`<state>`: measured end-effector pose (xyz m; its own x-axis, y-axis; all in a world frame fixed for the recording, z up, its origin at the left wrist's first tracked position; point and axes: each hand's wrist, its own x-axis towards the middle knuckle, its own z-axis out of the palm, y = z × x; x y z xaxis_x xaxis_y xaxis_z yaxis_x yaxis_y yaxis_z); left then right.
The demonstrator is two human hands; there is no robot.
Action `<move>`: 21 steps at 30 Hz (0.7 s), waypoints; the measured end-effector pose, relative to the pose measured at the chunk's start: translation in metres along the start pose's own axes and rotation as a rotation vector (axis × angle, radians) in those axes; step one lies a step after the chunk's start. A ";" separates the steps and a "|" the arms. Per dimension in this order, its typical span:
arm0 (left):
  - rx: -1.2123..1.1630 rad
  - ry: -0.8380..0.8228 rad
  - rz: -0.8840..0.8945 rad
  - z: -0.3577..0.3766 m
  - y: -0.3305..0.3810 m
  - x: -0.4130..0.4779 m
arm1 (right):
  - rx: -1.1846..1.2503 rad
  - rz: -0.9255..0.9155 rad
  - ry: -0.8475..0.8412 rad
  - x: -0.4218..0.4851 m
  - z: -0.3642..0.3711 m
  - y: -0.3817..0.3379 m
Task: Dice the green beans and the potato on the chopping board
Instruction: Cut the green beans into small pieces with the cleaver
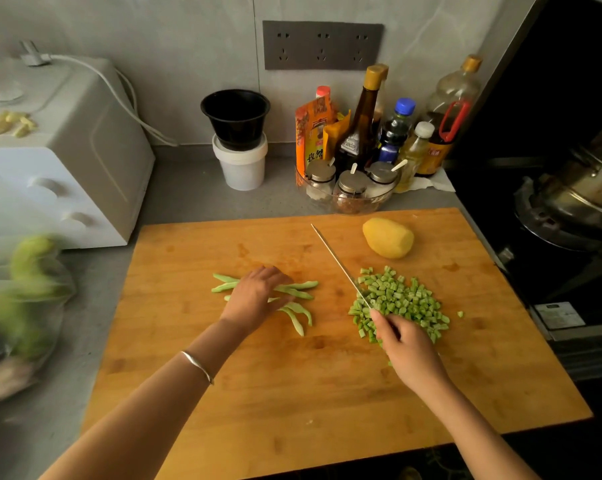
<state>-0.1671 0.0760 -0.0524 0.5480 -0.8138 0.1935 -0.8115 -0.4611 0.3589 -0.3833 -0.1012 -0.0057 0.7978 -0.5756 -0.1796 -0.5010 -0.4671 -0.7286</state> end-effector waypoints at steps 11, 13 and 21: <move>0.138 -0.454 -0.087 -0.002 -0.007 0.006 | 0.058 0.018 -0.028 -0.005 0.006 0.005; 0.255 -0.440 -0.060 0.002 -0.008 -0.003 | 0.140 0.067 -0.059 -0.008 0.011 0.005; 0.259 -0.321 -0.204 0.027 0.024 -0.016 | 0.493 0.341 -0.183 -0.029 0.041 -0.003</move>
<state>-0.2010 0.0689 -0.0713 0.6442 -0.7470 -0.1643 -0.7402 -0.6630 0.1123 -0.3912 -0.0554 -0.0253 0.6864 -0.4931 -0.5346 -0.5590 0.1124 -0.8215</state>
